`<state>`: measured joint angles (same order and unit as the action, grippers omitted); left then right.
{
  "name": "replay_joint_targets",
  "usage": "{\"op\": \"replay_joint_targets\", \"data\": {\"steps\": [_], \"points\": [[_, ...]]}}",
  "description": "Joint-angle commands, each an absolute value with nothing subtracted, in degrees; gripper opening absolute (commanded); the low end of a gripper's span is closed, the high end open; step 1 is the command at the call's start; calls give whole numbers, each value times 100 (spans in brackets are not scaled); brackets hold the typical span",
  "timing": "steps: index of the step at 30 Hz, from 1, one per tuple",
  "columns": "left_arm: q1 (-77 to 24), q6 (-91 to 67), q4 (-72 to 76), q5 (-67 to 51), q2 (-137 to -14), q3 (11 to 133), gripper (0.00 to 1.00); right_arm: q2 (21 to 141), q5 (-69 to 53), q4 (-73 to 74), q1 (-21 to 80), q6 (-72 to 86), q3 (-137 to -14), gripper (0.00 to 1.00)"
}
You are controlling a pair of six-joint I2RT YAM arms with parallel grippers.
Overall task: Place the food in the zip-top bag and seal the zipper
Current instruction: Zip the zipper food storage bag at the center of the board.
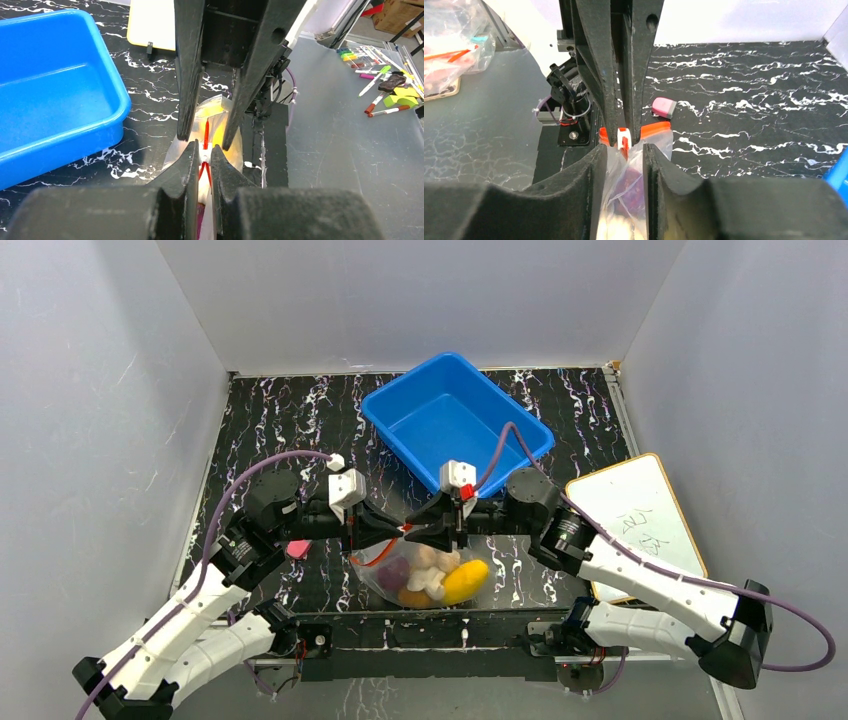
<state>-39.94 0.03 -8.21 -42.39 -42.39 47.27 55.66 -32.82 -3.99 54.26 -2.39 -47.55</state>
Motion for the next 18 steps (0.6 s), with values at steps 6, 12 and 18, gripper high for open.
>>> {"op": "replay_joint_targets", "data": {"steps": [6,12,18], "points": [[-3990,89,-832,-4505,-4245,4971,0,5824,-3316,-363,5412,-411,-5206,0],[-3990,199,-1086,-4183,-4091,4815,0,5298,-2740,-977,5410,-295,-4797,0],[-3990,422,-1441,-4100,-4229,4951,0,5128,-2628,-998,5414,-288,-4708,0]]}}
